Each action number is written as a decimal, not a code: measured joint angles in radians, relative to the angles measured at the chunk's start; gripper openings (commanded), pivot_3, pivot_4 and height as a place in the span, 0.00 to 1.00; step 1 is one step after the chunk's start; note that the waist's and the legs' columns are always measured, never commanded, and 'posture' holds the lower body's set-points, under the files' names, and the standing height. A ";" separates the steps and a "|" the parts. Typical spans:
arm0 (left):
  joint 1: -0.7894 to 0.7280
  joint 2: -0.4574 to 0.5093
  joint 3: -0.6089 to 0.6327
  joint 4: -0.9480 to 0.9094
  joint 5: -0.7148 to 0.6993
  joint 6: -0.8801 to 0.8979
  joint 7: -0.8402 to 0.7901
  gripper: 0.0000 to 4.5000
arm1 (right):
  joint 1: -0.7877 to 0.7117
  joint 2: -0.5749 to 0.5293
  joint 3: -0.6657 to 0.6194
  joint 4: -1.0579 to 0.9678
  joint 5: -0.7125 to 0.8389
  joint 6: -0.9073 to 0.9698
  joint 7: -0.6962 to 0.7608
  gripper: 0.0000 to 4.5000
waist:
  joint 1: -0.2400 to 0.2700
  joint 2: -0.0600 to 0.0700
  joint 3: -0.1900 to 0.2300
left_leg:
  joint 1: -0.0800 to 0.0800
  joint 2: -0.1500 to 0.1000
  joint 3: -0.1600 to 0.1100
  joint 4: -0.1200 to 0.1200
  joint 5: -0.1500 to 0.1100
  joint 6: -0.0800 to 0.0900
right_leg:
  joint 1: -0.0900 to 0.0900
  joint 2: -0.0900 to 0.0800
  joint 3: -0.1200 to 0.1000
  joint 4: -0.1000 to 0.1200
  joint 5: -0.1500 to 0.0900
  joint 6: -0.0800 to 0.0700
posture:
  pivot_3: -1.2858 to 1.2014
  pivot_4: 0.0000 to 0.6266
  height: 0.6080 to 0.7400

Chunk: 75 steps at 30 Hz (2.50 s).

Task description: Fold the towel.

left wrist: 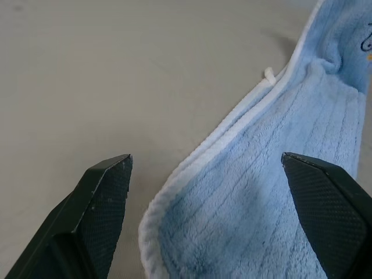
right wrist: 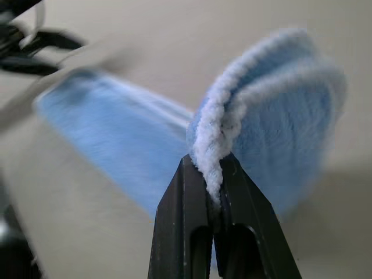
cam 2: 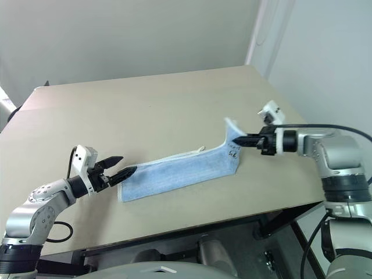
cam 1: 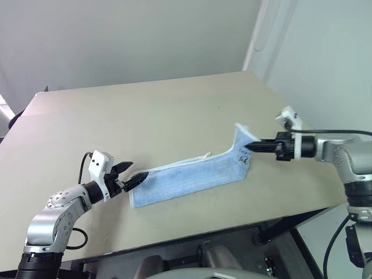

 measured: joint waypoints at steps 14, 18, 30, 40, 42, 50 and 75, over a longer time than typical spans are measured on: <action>-0.007 -0.006 -0.033 0.028 0.047 -0.007 -0.012 0.96 | 0.050 0.132 0.209 -0.111 -0.067 -0.093 -0.084 0.06 | 0.021 -0.001 0.000 | 0.000 -0.002 0.001 0.000 0.000 0.000 | -0.002 -0.003 0.000 -0.001 0.000 0.001 | 0.52 0.00 1.00; -0.008 -0.004 -0.043 0.028 0.058 -0.014 -0.030 0.96 | 0.050 0.145 0.246 -0.113 -0.067 -0.101 -0.064 0.33 | 0.020 -0.001 0.000 | 0.000 -0.002 0.001 0.000 0.000 0.000 | -0.002 -0.003 0.000 -0.001 0.000 0.001 | 0.52 0.00 1.00; -0.005 -0.002 -0.046 0.029 0.060 -0.013 -0.050 0.96 | 0.038 0.228 0.109 -0.103 0.054 -0.109 -0.070 0.79 | 0.021 -0.002 0.000 | 0.000 -0.002 0.001 0.001 0.000 0.000 | -0.002 -0.003 0.000 -0.001 0.000 0.001 | 0.52 0.00 1.00; -0.004 0.002 -0.002 0.039 0.058 -0.015 -0.049 0.96 | 0.046 0.392 0.090 0.275 -0.130 -0.524 -0.192 0.79 | 0.019 -0.003 -0.001 | 0.000 -0.001 0.001 0.000 0.000 0.000 | -0.002 -0.002 0.000 0.000 0.000 0.000 | 0.52 0.00 1.00; -0.005 0.002 0.012 0.041 0.058 -0.016 -0.046 0.96 | 0.051 0.421 0.110 0.344 -0.162 -0.565 -0.192 0.79 | 0.019 -0.003 -0.001 | 0.000 -0.001 0.001 0.001 0.000 0.000 | -0.002 -0.003 0.000 0.000 0.001 0.000 | 0.52 0.00 1.00; -0.003 0.004 0.029 0.042 0.054 -0.016 -0.047 0.96 | 0.037 0.455 0.166 0.517 -0.247 -0.700 -0.144 0.79 | 0.018 -0.009 -0.006 | 0.002 -0.001 0.001 0.000 0.000 0.000 | 0.005 -0.003 0.000 0.001 0.000 0.000 | 0.52 0.00 1.00; -0.051 0.052 0.080 -0.036 -0.148 0.616 0.097 0.98 | -0.008 0.399 0.101 0.285 -0.146 -0.413 -0.112 1.00 | 0.027 0.004 -0.008 | 0.002 -0.005 0.000 0.002 0.000 0.000 | 0.004 -0.006 -0.001 0.001 0.000 0.001 | 0.52 0.00 1.00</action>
